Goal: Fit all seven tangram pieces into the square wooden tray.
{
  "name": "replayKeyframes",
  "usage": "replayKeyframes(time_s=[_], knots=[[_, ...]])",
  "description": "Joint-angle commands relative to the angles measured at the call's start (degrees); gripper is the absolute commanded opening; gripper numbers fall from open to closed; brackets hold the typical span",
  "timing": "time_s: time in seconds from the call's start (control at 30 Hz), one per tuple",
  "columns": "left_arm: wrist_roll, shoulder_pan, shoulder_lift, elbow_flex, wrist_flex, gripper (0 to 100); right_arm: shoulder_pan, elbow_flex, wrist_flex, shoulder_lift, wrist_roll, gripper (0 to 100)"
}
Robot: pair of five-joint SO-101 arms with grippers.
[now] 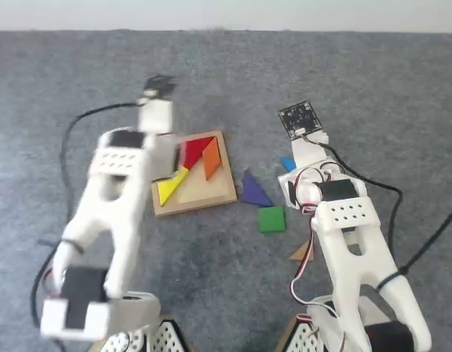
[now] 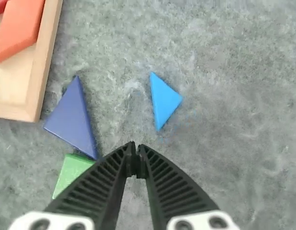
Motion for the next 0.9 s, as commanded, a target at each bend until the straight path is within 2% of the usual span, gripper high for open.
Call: replayKeyframes(time_s=[0.0,0.13,0.23,0.3,0.4,0.47,0.67,0.87], knots=[[0.26,-8.79,-8.62,5.58,-1.93,6,-5.14,-0.35,1.01,-7.08,1.05,0.9],[-5.71,-15.47,-8.97,11.47,-3.16,5,-13.49,-0.35,3.3,-10.51,0.79,1.0],[-8.97,-18.99,-9.41,18.68,-11.6,5,-18.33,-0.44,2.33,-9.98,0.7,1.3],[-11.08,-20.92,-10.99,21.41,-12.92,5,-20.0,-0.7,1.01,-8.84,0.62,2.9],[-11.69,-22.42,-15.65,25.01,-13.19,5,-20.0,-2.81,0.92,-6.81,-5.01,10.2],[-11.87,-22.42,-19.25,28.0,-14.07,5,-19.91,-4.48,0.84,-4.62,-5.1,13.8],[-12.57,-22.42,-29.63,35.47,-18.11,6,-20.0,-8.97,-3.65,6.37,-11.69,14.1],[-13.45,-22.33,-30.68,37.23,-20.48,8,-20.35,-11.08,-11.82,17.8,-18.73,18.8]])
